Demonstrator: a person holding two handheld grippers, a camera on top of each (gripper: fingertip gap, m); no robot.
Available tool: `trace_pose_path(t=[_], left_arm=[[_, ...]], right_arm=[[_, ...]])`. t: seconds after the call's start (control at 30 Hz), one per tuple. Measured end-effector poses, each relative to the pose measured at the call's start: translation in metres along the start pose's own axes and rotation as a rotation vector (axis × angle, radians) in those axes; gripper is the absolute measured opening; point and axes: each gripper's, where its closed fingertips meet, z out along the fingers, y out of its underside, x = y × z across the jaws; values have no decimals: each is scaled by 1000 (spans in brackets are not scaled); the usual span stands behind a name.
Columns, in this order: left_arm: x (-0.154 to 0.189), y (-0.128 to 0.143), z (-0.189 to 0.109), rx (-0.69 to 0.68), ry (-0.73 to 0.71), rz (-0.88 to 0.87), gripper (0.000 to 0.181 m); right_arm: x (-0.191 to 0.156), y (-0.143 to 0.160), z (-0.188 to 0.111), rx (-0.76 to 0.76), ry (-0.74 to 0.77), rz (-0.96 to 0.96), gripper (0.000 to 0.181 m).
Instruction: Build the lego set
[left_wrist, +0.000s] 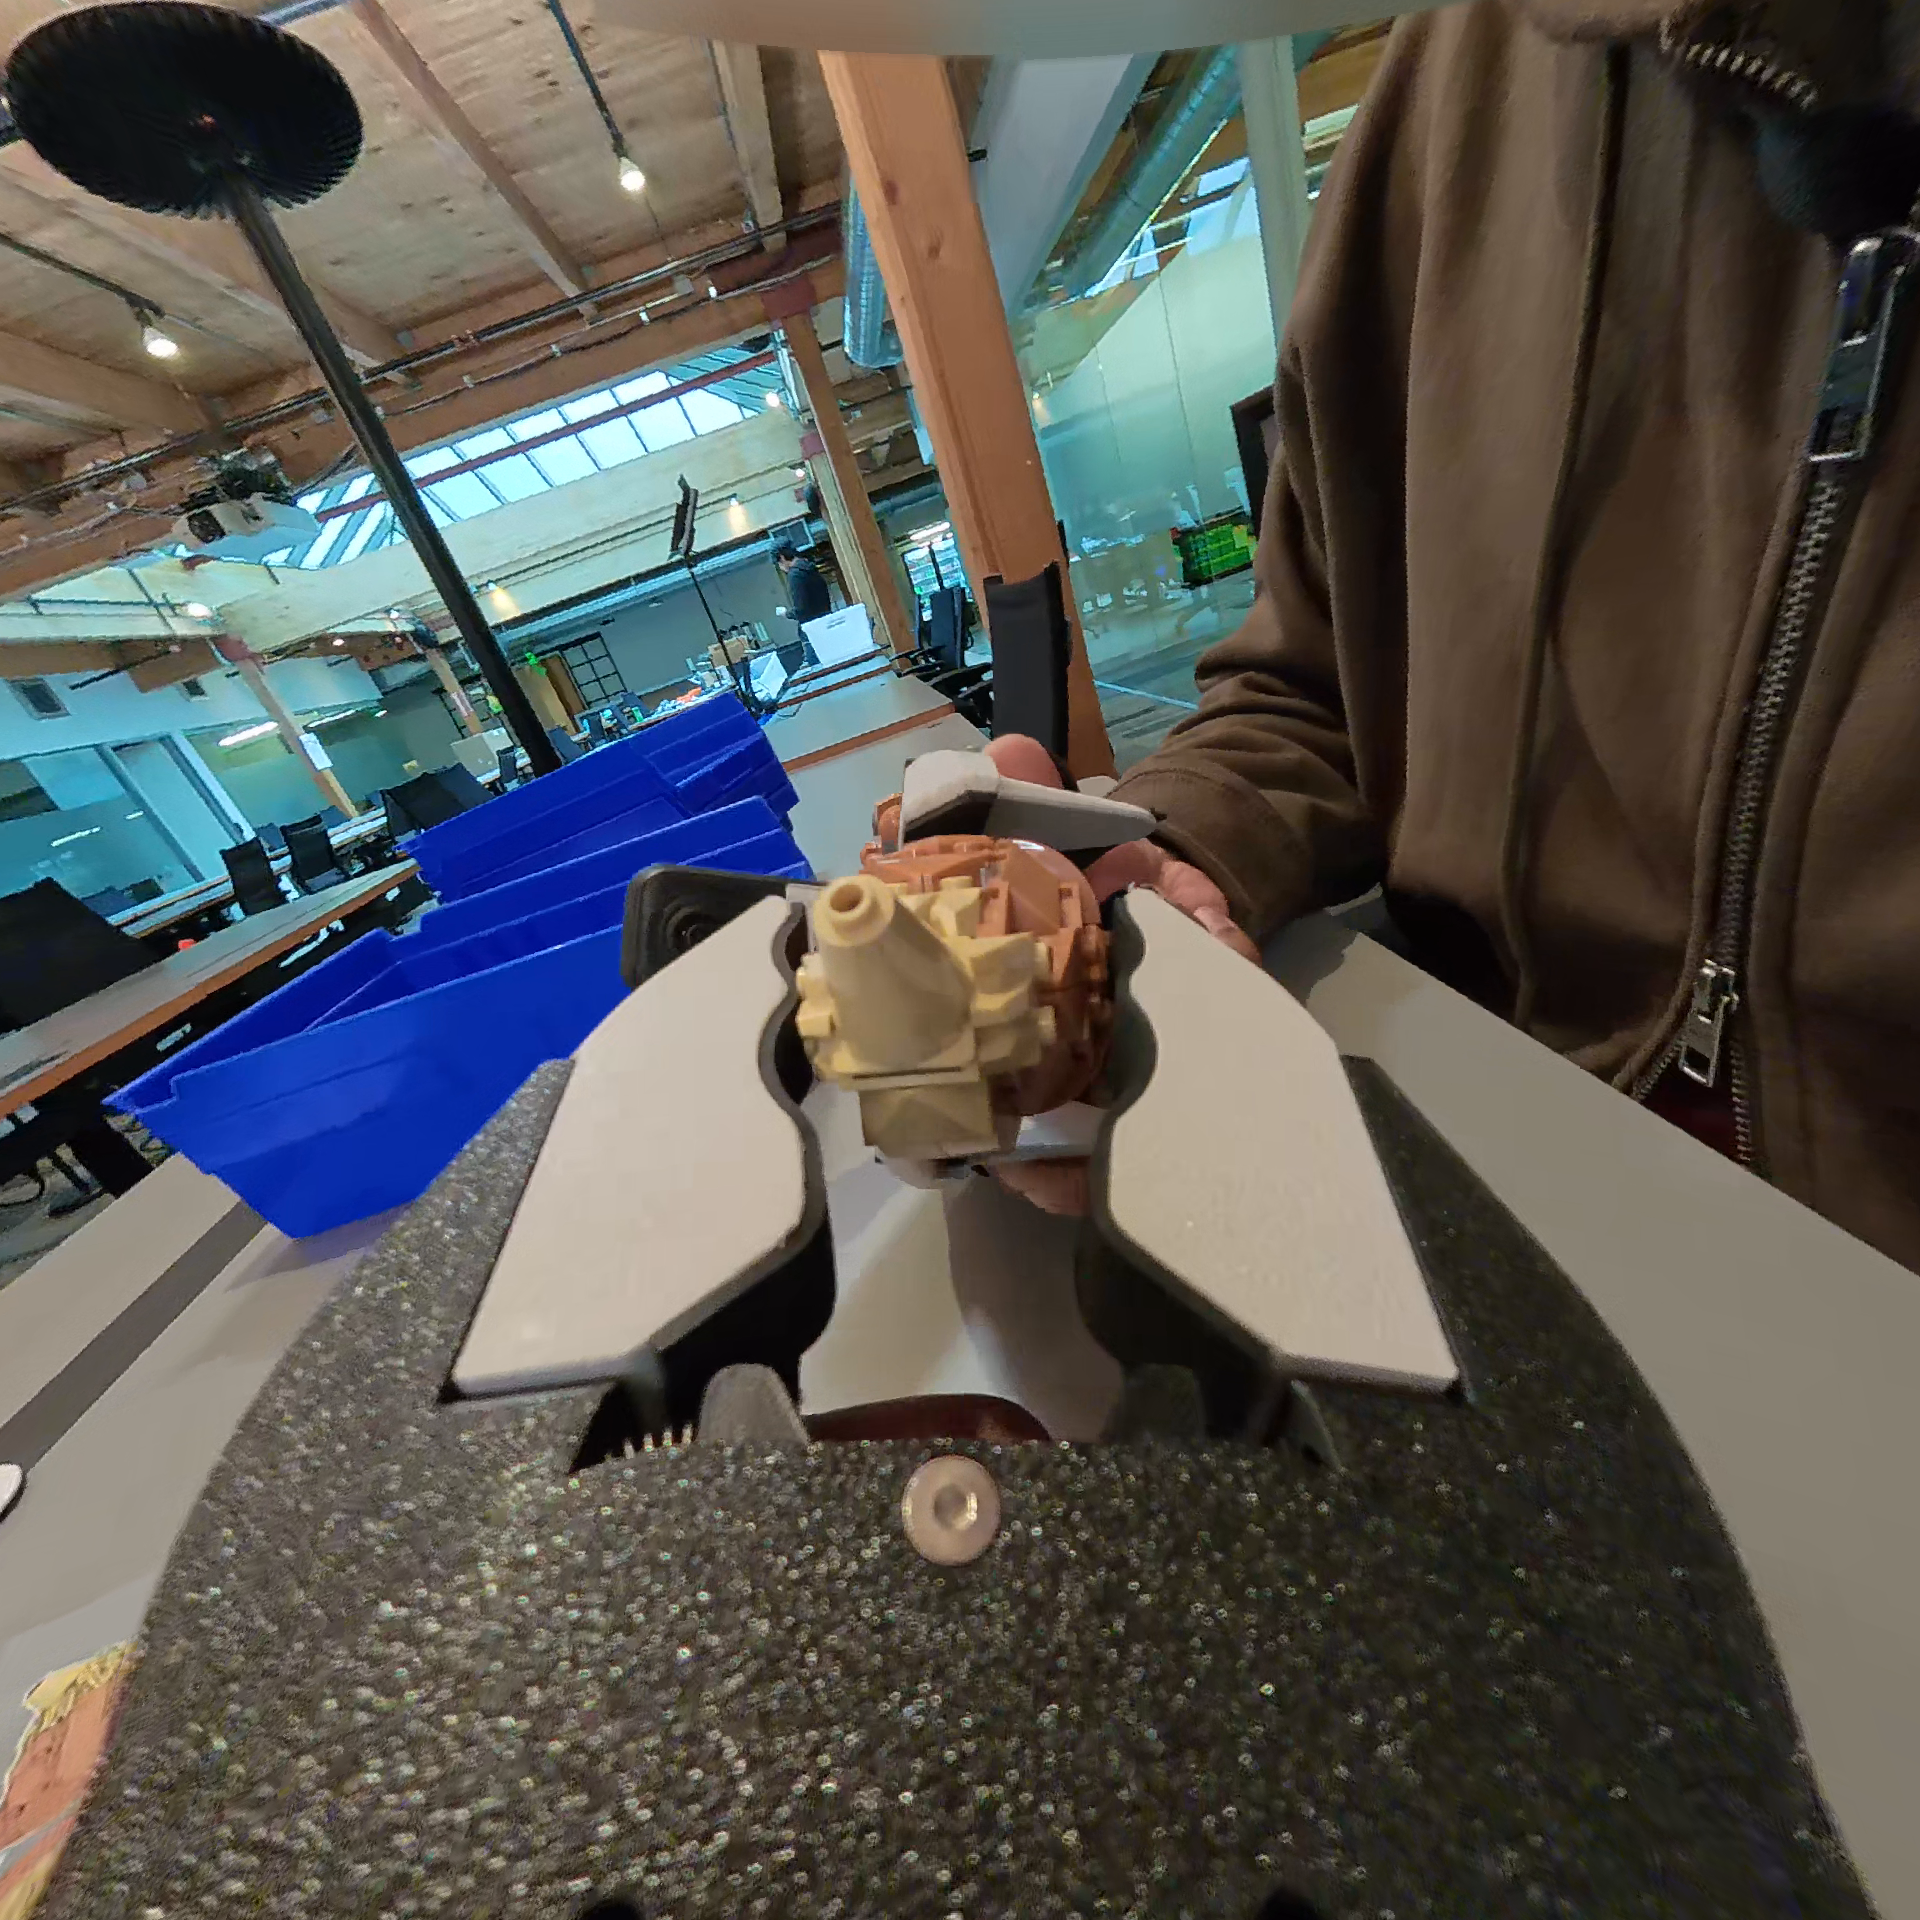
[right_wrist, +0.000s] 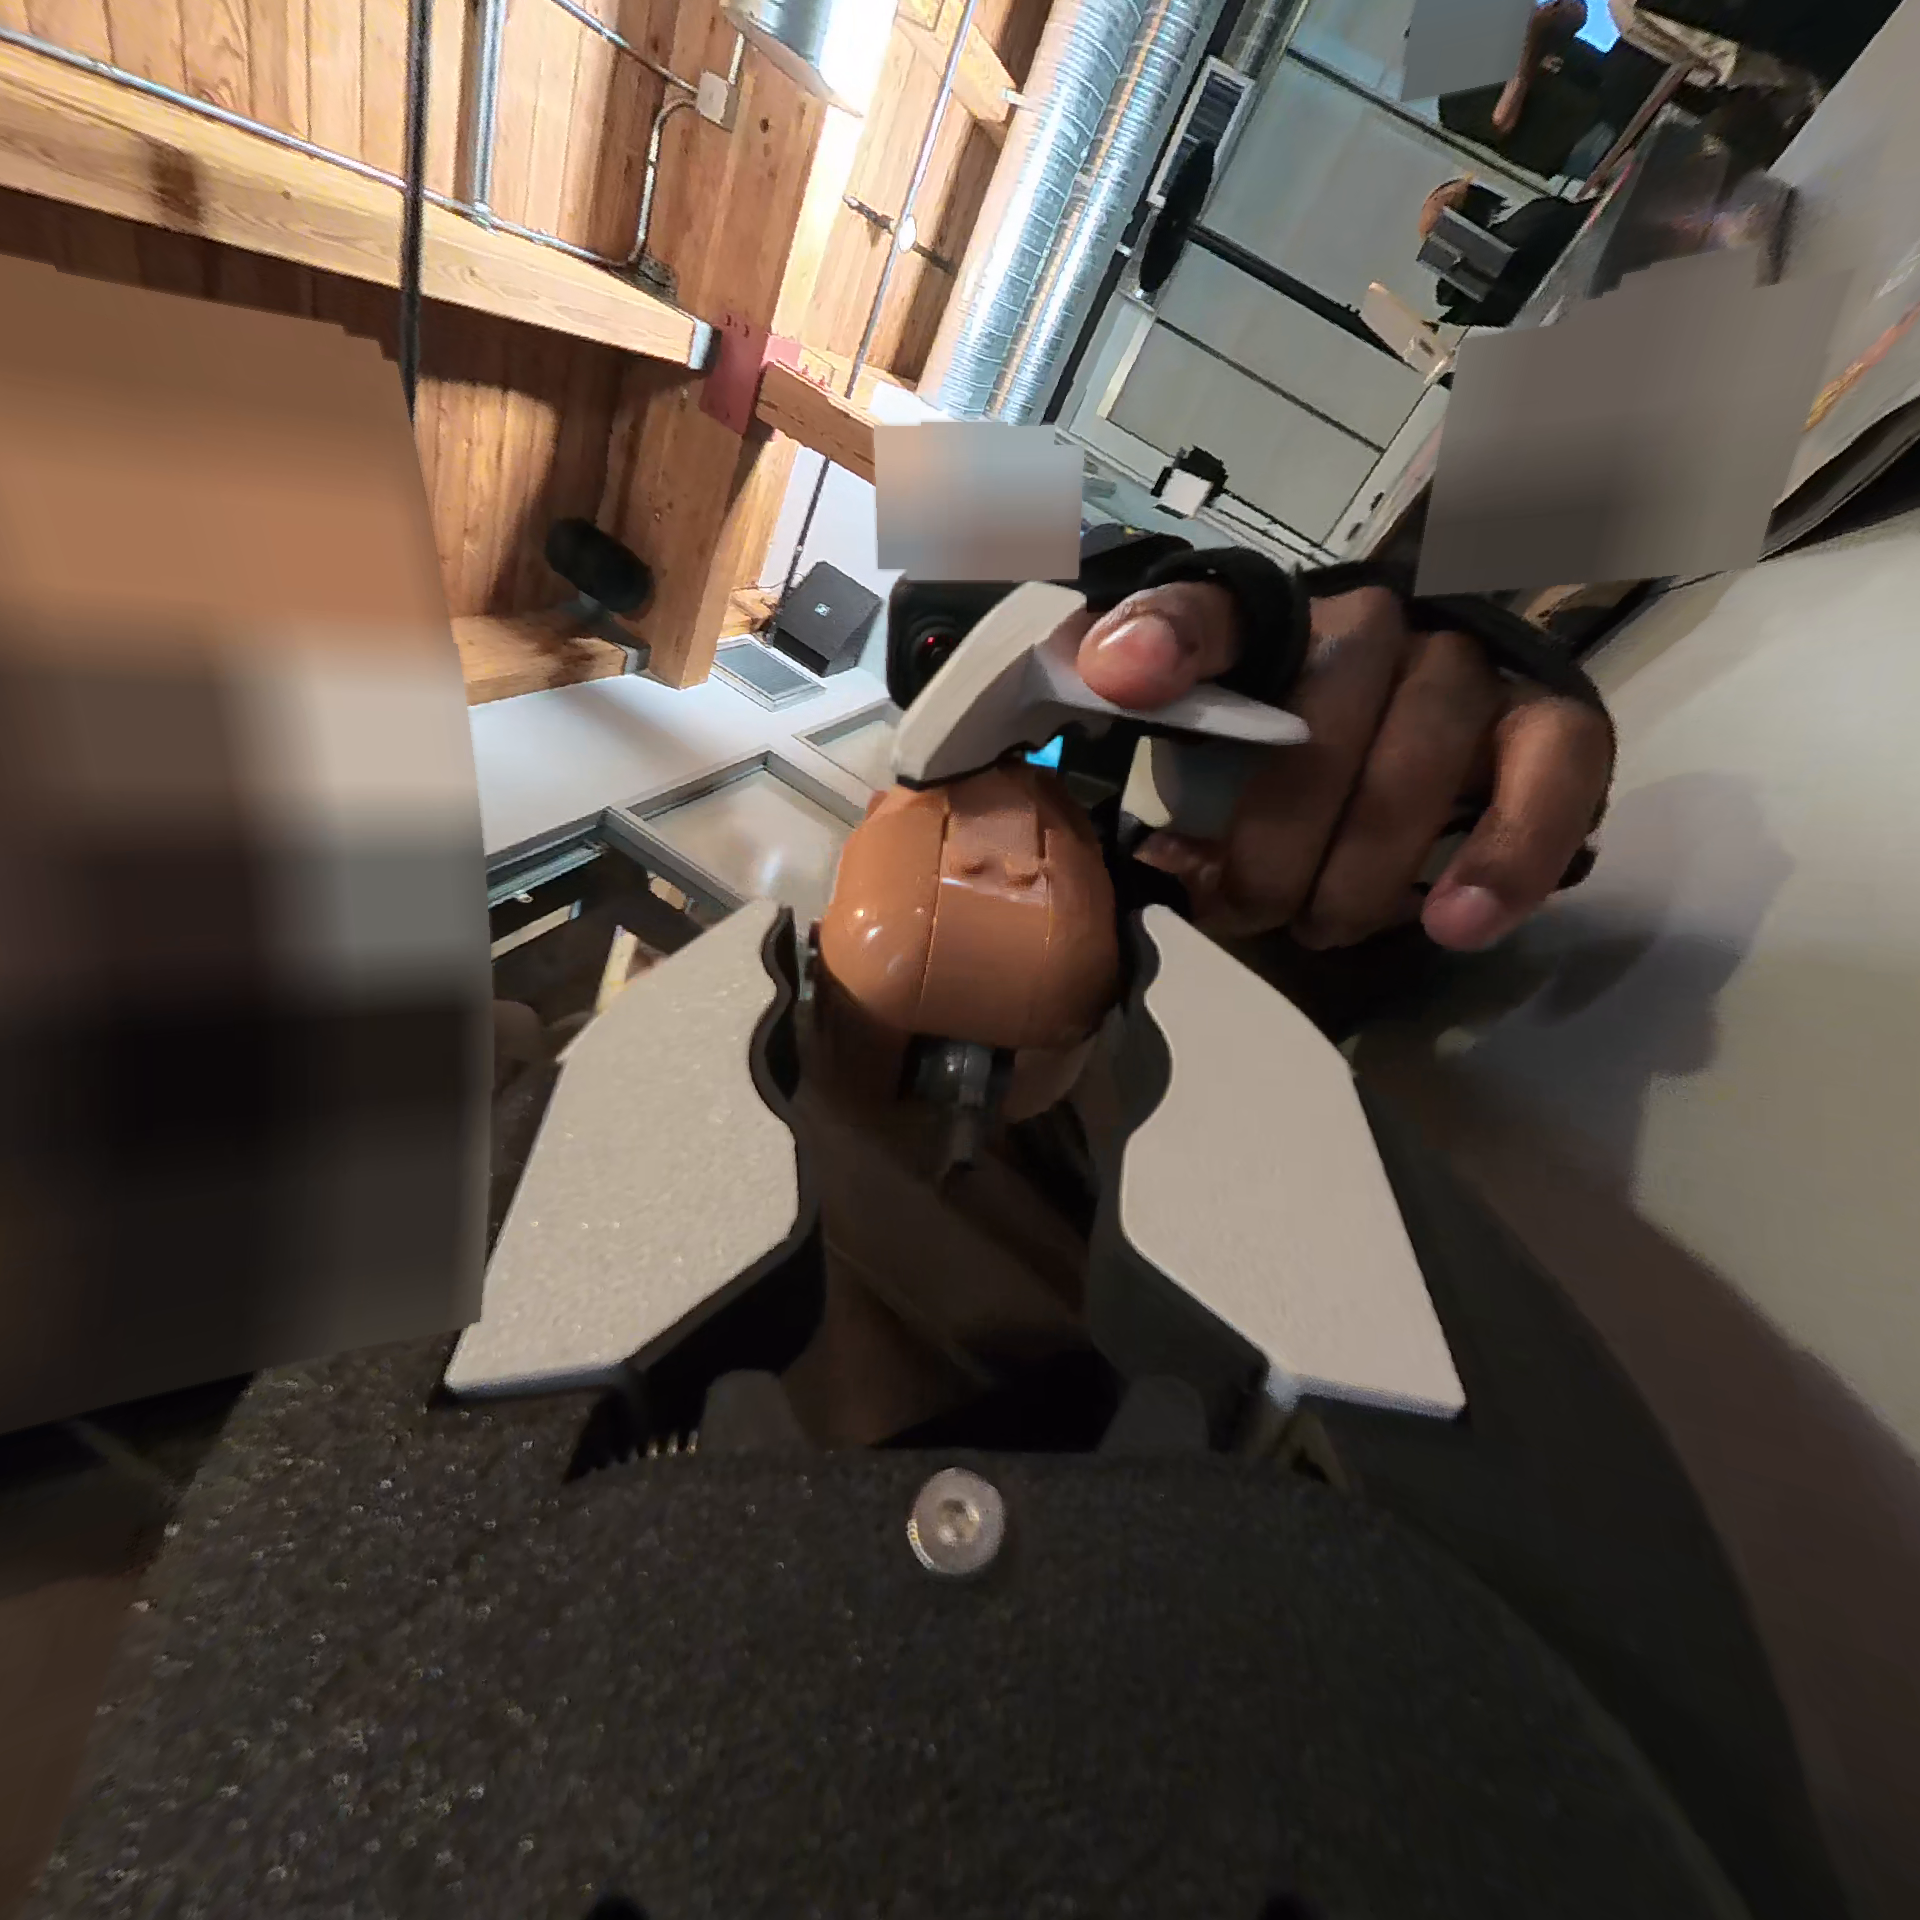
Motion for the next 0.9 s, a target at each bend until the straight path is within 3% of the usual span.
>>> trace_pose_path(t=[0.37,0.7,0.9], left_arm=[[-35,31,-4,-218,-217,77,55],[-49,52,-9,-413,-330,199,55],[-51,53,-10,-438,-345,236,55]], right_arm=[[36,-24,-38,-54,426,-228,69],[49,-32,-36,-37,563,-213,79],[55,-37,-39,-5,590,-202,67]])
